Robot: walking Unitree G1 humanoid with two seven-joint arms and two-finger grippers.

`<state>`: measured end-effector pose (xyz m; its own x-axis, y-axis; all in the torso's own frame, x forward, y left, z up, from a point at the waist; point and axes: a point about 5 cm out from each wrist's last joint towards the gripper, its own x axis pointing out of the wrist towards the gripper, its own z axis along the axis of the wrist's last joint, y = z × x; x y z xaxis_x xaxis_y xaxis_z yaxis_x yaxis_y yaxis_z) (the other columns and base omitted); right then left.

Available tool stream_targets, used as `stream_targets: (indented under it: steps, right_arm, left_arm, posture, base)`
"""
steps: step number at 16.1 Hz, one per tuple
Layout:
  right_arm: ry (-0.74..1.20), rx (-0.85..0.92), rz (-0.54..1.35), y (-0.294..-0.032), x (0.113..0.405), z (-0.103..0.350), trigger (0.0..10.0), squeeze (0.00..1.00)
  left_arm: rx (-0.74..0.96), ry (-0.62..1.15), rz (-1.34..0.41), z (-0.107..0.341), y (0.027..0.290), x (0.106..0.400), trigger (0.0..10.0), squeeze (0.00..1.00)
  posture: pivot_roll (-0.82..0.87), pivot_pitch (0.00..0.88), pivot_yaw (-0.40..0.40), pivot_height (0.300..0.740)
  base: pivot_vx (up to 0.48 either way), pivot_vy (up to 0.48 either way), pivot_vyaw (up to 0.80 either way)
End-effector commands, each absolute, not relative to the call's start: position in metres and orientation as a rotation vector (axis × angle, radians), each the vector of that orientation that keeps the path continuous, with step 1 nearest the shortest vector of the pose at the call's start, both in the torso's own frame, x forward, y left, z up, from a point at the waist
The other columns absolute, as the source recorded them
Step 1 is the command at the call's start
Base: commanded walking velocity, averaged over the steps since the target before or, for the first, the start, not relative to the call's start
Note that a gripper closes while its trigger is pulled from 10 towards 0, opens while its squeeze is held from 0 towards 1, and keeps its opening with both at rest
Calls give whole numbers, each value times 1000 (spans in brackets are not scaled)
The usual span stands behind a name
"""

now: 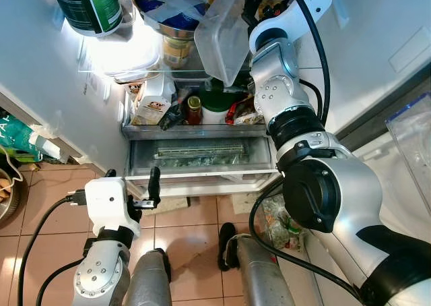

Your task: Restocking fridge

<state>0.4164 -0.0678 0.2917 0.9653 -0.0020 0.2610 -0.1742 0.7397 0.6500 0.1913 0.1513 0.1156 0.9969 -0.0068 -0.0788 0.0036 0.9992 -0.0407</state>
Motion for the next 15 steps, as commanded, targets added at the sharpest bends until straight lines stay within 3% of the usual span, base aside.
stream_targets:
  steps: [1, 3, 4, 5, 6, 15]
  right_arm:
    - [-246, 716, 83, -67, 416, 289, 6235, 541]
    - [-245, 713, 81, -68, 416, 288, 6353, 525]
    - [-248, 709, 80, -68, 417, 289, 7333, 502]
    - [-262, 683, 79, -70, 417, 291, 9059, 173]
    - [-270, 658, 82, -72, 417, 292, 10000, 0]
    - [-367, 430, 44, -115, 418, 288, 10000, 0]
  left_arm:
    - [-37, 105, 0, 110, 152, 188, 10000, 0]
    - [-36, 104, 1, 110, 152, 189, 10000, 0]
    - [-36, 103, 2, 110, 152, 189, 10000, 0]
    - [-35, 103, 2, 109, 153, 190, 10000, 0]
    - [-35, 102, 2, 109, 153, 191, 10000, 0]
    - [-25, 80, -6, 109, 156, 202, 10000, 0]
  posture:
    - [199, 313, -54, 740]
    - [200, 312, -54, 740]
    - [200, 309, -54, 740]
    - [201, 306, -52, 740]
    - [202, 302, -52, 740]
    - [189, 264, -40, 740]
  base:
    - [0, 0, 0]
    - [0, 0, 0]
    - [0, 0, 0]
    - [0, 0, 0]
    - [0, 0, 0]
    - [0, 0, 0]
